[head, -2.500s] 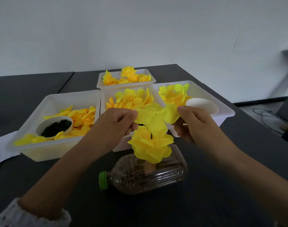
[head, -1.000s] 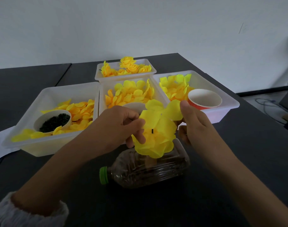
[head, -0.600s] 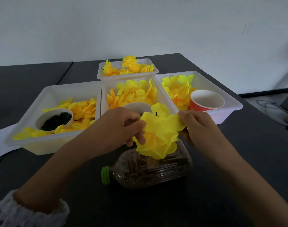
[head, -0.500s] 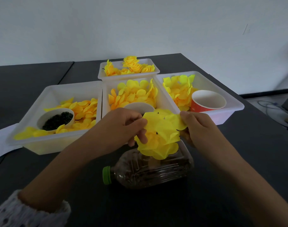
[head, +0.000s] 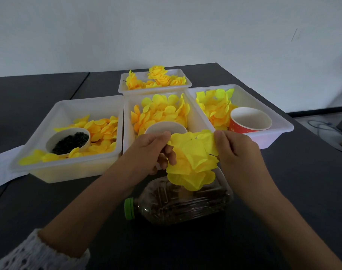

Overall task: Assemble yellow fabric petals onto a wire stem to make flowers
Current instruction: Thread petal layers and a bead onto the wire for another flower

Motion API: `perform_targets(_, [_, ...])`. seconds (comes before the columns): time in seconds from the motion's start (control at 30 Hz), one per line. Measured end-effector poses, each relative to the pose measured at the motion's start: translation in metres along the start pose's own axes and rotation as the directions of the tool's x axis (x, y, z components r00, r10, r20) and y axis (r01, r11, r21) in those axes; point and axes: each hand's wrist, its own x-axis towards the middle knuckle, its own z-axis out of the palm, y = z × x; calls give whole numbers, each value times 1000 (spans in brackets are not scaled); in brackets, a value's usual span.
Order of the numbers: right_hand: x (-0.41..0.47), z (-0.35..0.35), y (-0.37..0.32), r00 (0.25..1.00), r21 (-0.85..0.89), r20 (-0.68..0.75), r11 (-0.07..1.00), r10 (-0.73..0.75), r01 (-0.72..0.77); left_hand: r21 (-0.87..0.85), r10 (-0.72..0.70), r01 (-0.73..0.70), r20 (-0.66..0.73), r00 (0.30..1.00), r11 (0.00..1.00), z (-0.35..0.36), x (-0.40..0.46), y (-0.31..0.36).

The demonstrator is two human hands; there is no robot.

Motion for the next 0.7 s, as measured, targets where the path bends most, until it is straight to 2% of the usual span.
perform_targets(0.3, [3, -1, -14, 983, 5, -74, 985, -170, 170, -79, 55, -60, -67, 996, 995, 1, -1, -4])
perform_targets(0.5, [8, -4, -22, 961, -32, -101, 966, -258, 256, 15, 178, -177, -68, 982, 984, -2, -1, 0])
perform_targets(0.6, [10, -2, -21, 962, -53, -105, 967, -254, 250, 80, 249, -244, -67, 966, 967, -5, 2, 2])
perform_targets(0.7, [8, 1, -13, 984, -89, -61, 982, -170, 164, 112, 264, -258, -38, 964, 960, -8, 8, 2])
